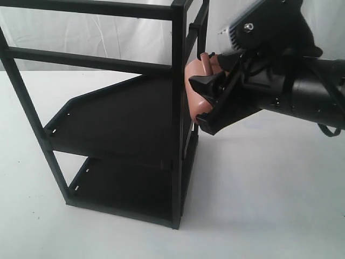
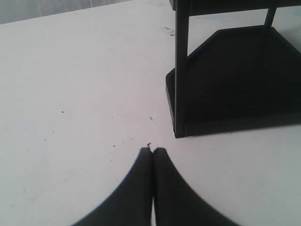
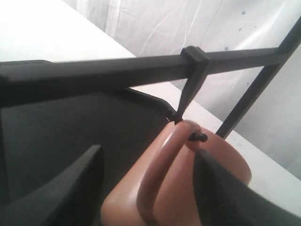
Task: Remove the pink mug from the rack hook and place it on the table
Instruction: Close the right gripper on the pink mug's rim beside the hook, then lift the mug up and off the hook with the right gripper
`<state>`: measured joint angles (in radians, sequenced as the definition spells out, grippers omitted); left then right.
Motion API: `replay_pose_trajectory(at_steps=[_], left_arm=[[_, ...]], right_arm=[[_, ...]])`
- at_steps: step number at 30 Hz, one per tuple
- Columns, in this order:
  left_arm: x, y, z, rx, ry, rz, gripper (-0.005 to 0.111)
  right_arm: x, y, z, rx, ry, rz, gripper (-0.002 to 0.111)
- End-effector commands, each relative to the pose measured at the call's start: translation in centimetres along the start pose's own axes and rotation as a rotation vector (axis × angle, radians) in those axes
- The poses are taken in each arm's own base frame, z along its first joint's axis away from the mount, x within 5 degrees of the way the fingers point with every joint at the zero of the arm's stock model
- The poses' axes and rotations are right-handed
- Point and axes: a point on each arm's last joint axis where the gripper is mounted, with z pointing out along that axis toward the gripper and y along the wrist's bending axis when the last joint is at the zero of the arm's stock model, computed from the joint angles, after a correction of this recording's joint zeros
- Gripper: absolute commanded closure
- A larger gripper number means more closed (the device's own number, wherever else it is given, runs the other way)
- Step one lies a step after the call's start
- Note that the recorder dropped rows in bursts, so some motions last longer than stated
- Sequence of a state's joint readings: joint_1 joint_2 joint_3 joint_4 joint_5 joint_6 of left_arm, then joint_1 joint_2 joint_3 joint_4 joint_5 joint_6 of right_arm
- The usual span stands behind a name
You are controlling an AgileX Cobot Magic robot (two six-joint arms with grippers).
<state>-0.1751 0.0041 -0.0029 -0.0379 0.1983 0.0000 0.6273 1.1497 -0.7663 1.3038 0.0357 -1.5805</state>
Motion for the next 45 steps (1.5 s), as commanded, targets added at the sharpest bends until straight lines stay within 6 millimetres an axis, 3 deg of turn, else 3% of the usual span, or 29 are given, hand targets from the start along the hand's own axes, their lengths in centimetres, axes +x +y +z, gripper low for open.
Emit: replay_pose_trajectory(at_steps=[1, 7, 11, 19, 22, 27, 45], left_arm=[[0.1, 0.0, 0.0, 0.001, 0.003, -0.006, 0.107], [0.1, 0.0, 0.0, 0.001, 0.003, -0.006, 0.107], [0.1, 0.0, 0.0, 0.001, 0.003, -0.006, 0.107], [0.1, 0.0, 0.0, 0.001, 0.003, -0.006, 0.107], [0.1, 0.0, 0.0, 0.001, 0.003, -0.006, 0.107], [0.1, 0.0, 0.0, 0.001, 0.003, -0.006, 0.107], [0.1, 0.0, 0.0, 0.001, 0.003, -0.006, 0.107]], right_arm=[[0.0, 0.1, 1.2, 0.028, 0.019, -0.008, 0.055], [0.2, -0.3, 1.8, 0.105, 0.035, -0.006, 0.058], [0.2, -0.4, 1.8, 0.122, 0.037, -0.003, 0.067], [0.3, -0.5, 2.4, 0.122, 0.047, -0.01, 0.069], [0.3, -0.5, 2.4, 0.127, 0.046, 0.013, 0.088], [0.3, -0.5, 2.4, 0.129, 0.046, 0.013, 0.108], [-0.2, -1.3, 1.7, 0.208, 0.02, 0.041, 0.108]])
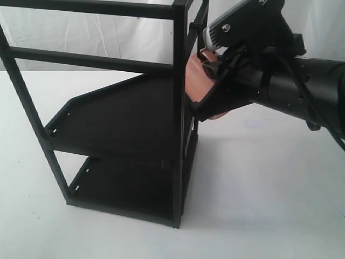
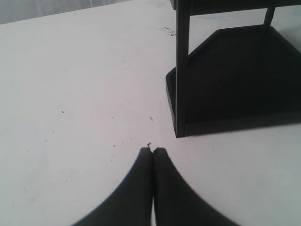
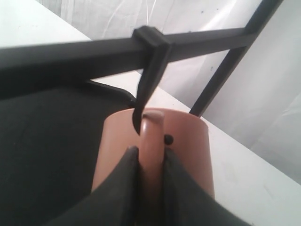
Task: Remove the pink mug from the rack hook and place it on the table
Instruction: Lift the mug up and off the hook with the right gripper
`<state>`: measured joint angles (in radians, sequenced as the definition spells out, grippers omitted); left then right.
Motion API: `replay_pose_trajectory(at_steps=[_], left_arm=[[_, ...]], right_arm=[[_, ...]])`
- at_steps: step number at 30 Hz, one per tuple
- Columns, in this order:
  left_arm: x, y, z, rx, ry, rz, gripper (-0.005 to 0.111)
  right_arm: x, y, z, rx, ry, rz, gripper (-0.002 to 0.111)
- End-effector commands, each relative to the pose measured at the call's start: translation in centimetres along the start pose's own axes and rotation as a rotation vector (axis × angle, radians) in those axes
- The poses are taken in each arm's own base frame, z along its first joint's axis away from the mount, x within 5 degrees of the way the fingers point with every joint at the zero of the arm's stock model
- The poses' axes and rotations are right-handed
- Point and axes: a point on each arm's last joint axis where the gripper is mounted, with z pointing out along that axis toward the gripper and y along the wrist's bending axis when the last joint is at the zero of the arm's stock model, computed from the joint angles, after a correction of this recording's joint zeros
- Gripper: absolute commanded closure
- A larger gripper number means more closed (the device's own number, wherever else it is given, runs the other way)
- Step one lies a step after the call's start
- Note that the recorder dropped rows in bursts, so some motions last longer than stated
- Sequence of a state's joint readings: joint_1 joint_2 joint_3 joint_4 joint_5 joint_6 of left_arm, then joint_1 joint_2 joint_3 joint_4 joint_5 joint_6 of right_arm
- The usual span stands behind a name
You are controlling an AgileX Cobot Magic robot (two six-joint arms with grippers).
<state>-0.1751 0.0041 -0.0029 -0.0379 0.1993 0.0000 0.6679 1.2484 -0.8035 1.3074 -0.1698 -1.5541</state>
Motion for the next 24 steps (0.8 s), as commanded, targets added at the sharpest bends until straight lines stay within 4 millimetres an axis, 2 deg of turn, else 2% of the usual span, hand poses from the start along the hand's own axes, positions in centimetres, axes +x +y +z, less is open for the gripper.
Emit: replay_pose_trajectory(at_steps=[1, 9, 12, 15, 20, 22, 24], left_arm=[[0.1, 0.0, 0.0, 0.001, 0.002, -0.006, 0.107], [0.1, 0.0, 0.0, 0.001, 0.002, -0.006, 0.107], [0.1, 0.0, 0.0, 0.001, 0.002, -0.006, 0.107], [0.1, 0.0, 0.0, 0.001, 0.002, -0.006, 0.107], [0.1, -0.1, 0.0, 0.014, 0.002, -0.001, 0.107], [0.1, -0.2, 0.0, 0.03, 0.001, 0.004, 0.107], [0.1, -0.3, 0.0, 0.048, 0.0, 0.01, 0.107]], right_arm=[[-0.6, -0.9, -0.8, 0.066, -0.033, 0.032, 0.108], [-1.3, -2.2, -2.1, 0.182, -0.071, 0.06, 0.108], [-0.8, -2.8, -2.2, 0.253, -0.035, 0.176, 0.108], [0.8, -3.0, -2.3, 0.316, 0.023, 0.206, 0.108], [4.3, -2.0, -2.3, 0.295, 0.05, 0.168, 0.108], [5.8, -1.9, -2.8, 0.33, -0.009, 0.199, 0.108], [7.3, -1.6, -3.8, 0.337, -0.184, 0.278, 0.108]])
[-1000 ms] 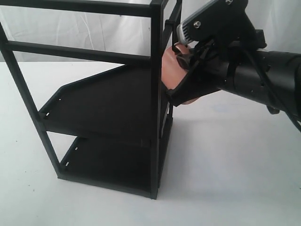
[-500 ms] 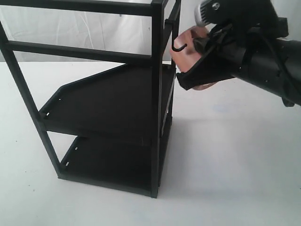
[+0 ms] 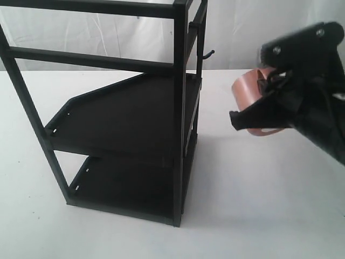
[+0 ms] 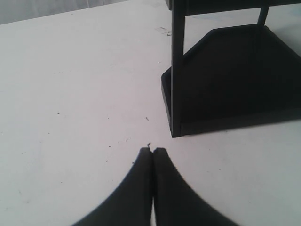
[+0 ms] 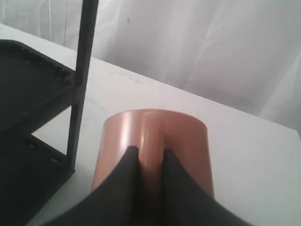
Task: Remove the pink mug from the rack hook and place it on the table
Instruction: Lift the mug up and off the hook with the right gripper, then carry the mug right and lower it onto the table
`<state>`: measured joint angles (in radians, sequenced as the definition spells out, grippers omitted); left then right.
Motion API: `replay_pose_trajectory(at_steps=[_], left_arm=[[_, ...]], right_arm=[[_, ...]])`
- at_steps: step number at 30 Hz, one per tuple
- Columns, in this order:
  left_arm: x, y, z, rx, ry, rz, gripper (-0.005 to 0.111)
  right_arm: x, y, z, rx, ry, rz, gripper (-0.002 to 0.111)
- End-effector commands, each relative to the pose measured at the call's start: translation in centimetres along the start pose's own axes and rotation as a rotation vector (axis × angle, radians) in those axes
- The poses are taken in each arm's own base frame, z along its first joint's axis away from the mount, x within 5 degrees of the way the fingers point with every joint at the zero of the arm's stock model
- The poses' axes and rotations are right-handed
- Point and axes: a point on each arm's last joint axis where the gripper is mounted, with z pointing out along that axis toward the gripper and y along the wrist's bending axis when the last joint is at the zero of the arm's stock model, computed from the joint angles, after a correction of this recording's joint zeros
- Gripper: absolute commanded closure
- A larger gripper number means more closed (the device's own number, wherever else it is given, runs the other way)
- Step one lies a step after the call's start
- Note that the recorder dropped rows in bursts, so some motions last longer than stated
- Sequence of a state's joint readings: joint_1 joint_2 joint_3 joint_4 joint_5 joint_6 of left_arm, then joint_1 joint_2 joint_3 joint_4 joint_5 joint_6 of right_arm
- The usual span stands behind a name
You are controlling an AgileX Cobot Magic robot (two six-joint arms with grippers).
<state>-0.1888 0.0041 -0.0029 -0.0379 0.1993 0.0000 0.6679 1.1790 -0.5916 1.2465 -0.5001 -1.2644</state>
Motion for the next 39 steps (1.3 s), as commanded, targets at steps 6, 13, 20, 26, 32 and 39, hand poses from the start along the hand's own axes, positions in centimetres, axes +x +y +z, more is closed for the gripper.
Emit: replay_pose_trajectory(at_steps=[6, 13, 20, 26, 32, 39], left_arm=[[0.1, -0.2, 0.0, 0.036, 0.001, 0.006, 0.107], [0.1, -0.2, 0.0, 0.036, 0.001, 0.006, 0.107], [0.1, -0.2, 0.0, 0.036, 0.001, 0.006, 0.107], [0.1, -0.2, 0.0, 0.036, 0.001, 0.006, 0.107], [0.1, -0.2, 0.0, 0.036, 0.001, 0.006, 0.107], [0.1, -0.2, 0.0, 0.036, 0.001, 0.006, 0.107]], right_arm=[[6.8, -0.7, -3.1, -0.02, -0.345, 0.107, 0.108], [10.3, 0.4, -1.4, -0.033, -0.276, 0.091, 0.108], [12.8, 2.3, 2.2, -0.042, -0.121, 0.019, 0.108], [12.8, 2.7, 4.6, -0.011, -0.11, 0.007, 0.108], [14.2, 2.3, 6.0, -0.014, -0.062, 0.016, 0.108], [16.2, 2.4, 4.4, -0.086, 0.023, 0.071, 0.108]])
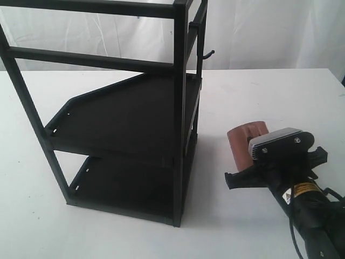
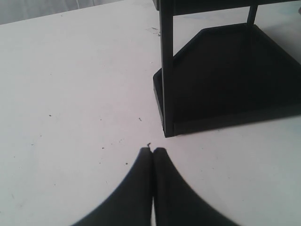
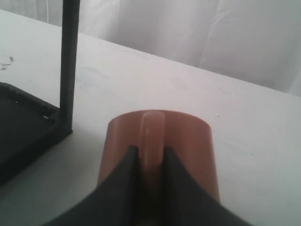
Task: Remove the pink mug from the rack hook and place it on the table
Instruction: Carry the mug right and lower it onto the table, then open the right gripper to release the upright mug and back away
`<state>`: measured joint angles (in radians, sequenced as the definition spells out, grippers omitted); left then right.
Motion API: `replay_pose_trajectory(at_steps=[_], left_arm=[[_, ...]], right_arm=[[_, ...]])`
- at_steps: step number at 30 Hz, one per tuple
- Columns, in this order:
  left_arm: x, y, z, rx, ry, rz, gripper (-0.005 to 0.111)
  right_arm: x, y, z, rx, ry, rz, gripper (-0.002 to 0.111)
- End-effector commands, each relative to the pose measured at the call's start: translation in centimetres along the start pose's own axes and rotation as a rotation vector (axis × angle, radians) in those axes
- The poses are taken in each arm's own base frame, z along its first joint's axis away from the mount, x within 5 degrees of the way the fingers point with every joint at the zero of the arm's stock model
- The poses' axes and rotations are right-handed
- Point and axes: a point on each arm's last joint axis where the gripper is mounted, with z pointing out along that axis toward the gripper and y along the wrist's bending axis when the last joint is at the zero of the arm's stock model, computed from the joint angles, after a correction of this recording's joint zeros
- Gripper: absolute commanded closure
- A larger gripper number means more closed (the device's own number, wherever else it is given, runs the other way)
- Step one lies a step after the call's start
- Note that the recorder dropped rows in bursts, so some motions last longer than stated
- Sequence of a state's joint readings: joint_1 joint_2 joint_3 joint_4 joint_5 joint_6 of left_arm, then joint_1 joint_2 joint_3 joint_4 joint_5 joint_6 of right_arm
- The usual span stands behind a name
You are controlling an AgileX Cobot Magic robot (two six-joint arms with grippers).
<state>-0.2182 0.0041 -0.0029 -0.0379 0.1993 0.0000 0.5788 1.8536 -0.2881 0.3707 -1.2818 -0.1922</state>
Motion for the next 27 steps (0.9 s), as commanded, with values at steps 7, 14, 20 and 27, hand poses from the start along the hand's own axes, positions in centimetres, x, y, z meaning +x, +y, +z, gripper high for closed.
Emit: replay_pose_trajectory(at_steps=[7, 14, 20, 27], left_arm=[[0.1, -0.1, 0.0, 0.009, 0.002, -0.003, 0.107], [0.1, -0.1, 0.0, 0.009, 0.002, -0.003, 0.107], [0.1, -0.1, 0.0, 0.009, 0.002, -0.003, 0.107], [0.1, -0.1, 0.0, 0.009, 0.002, -0.003, 0.107]], right_arm=[[3.0, -0.5, -3.0, -0.059, 0.186, 0.011, 0.108], [3.5, -0.9, -3.7, -0.04, 0.218, 0.038, 0.108], [3.3, -1.1, -3.4, -0.016, 0.211, 0.037, 0.108], [3.2, -0.2, -1.4, -0.037, 0.269, -0.017, 0.108]])
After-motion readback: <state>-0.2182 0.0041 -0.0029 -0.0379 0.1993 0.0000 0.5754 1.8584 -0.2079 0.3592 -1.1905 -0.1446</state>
